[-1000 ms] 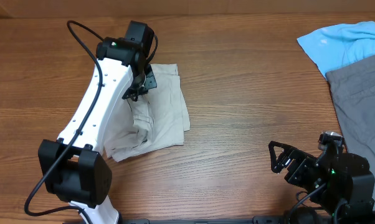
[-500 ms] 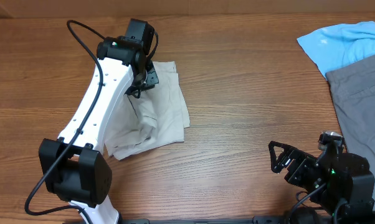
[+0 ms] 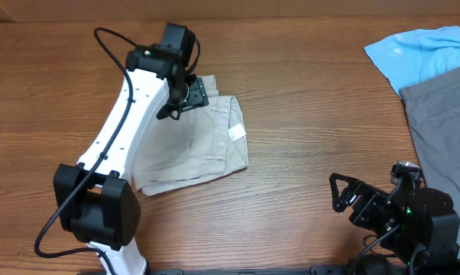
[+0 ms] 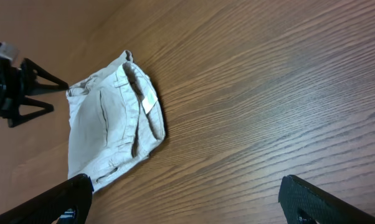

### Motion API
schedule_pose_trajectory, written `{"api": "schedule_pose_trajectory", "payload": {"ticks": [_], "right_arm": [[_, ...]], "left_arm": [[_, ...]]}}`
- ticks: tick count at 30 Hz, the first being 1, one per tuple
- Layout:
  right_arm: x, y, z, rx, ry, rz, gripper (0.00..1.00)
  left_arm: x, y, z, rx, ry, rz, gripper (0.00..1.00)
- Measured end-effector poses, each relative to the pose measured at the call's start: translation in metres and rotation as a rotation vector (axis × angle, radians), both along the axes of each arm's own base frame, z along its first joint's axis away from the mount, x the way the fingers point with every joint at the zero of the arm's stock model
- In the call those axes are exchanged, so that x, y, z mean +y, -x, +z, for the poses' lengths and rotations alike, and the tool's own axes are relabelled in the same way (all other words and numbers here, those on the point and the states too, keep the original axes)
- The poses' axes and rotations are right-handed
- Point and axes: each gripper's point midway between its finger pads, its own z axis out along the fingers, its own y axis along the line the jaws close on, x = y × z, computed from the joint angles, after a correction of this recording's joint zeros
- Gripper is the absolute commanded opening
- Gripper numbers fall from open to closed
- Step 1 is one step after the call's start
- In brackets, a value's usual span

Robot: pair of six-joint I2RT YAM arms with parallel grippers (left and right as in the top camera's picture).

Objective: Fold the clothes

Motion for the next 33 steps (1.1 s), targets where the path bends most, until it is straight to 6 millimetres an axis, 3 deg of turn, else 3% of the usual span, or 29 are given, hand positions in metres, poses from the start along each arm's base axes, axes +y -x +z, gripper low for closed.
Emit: {"api": "schedule_pose_trajectory", "payload": {"ticks": [4,8,11,19,25,29,33], "right_arm": [[0.000,0.000,0.000,0.000,0.000,0.000,1.00],[0.000,0.000,0.000,-0.001,0.000,0.000,1.00],[0.000,0.000,0.000,-0.001,0.000,0.000,1.00],[0.000,0.000,0.000,0.000,0.000,0.000,1.00],[0.000,0.000,0.000,0.000,0.000,0.000,1.00],[0.000,0.000,0.000,0.000,0.000,0.000,1.00],[0.000,0.000,0.000,0.000,0.000,0.001,1.00]], "left_arm": [[-0.001,-0.008,0.013,-0.030,0.044,-0.023,0.83],[0.003,-0.009,0.015,-0.033,0.035,-0.041,0.76],[0.013,0.000,0.011,0.005,-0.016,-0.048,0.84],[0.061,0.016,-0.024,0.190,-0.080,0.010,0.82],[0.082,0.010,-0.050,0.253,0.026,-0.025,0.70],[0.077,0.005,-0.061,0.254,0.084,-0.099,0.52],[0.071,0.000,-0.076,0.267,0.112,-0.125,0.43]]}}
